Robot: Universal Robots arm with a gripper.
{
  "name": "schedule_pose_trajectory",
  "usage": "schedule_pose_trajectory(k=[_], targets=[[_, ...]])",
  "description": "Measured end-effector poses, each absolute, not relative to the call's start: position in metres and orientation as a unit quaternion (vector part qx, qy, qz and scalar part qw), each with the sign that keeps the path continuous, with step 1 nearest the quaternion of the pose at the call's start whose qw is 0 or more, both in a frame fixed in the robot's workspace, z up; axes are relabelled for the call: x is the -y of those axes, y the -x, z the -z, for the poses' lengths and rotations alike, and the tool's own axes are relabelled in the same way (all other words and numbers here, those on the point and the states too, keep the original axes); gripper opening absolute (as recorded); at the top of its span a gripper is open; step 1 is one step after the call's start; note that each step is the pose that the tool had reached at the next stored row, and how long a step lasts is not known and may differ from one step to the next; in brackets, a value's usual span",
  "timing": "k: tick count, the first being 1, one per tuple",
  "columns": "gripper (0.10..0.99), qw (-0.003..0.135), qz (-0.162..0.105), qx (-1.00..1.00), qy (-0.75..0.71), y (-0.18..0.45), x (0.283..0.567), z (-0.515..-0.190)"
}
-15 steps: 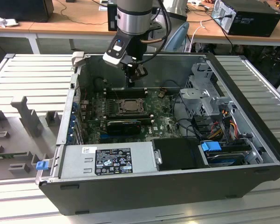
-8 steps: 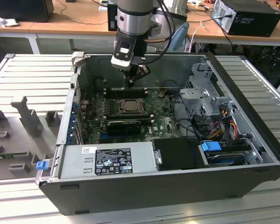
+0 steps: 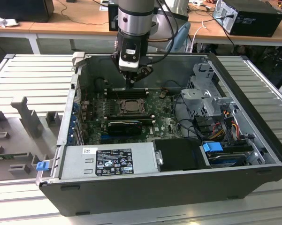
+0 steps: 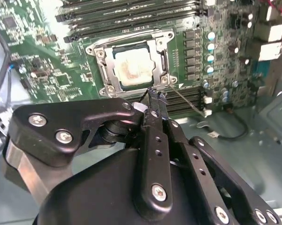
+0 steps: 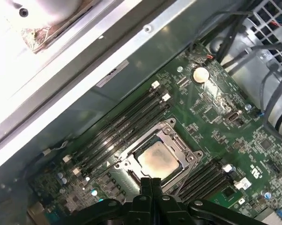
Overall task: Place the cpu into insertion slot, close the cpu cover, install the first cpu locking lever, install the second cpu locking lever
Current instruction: 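Install the first cpu locking lever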
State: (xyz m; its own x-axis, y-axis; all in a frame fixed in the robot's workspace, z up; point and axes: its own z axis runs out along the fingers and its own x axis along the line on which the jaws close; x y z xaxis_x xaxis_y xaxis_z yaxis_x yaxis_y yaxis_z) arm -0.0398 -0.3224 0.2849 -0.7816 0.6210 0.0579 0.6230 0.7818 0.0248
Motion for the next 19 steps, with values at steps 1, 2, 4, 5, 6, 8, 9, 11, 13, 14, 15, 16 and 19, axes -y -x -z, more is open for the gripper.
schedule_pose_trajectory(k=[1,2,4,5,6,8,9,11,13,14,15,16,19], targets=[[0.106,0.023,0.021,0.947,0.320,0.0398,0.3224,-0.2849],[0.106,0.024,0.021,0.951,0.308,0.0398,0.3224,-0.2849],[0.106,0.024,0.020,0.958,0.284,0.0398,0.3224,-0.2848],[0.106,0.024,0.020,0.960,0.277,0.0398,0.3224,-0.2848],[0.106,0.025,0.020,0.964,0.263,0.0398,0.3224,-0.2848],[0.106,0.025,0.019,0.971,0.235,0.0398,0.3224,-0.2848],[0.106,0.025,0.019,0.975,0.221,0.0398,0.3224,-0.2848],[0.106,0.026,0.018,0.979,0.201,0.0398,0.3223,-0.2848],[0.106,0.026,0.018,0.982,0.186,0.0398,0.3223,-0.2848],[0.106,0.026,0.017,0.983,0.180,0.0398,0.3223,-0.2848],[0.106,0.026,0.017,0.985,0.171,0.0398,0.3224,-0.2848],[0.106,0.027,0.017,0.987,0.159,0.0398,0.3224,-0.2848],[0.106,0.027,0.016,0.991,0.130,0.0398,0.3223,-0.2848]])
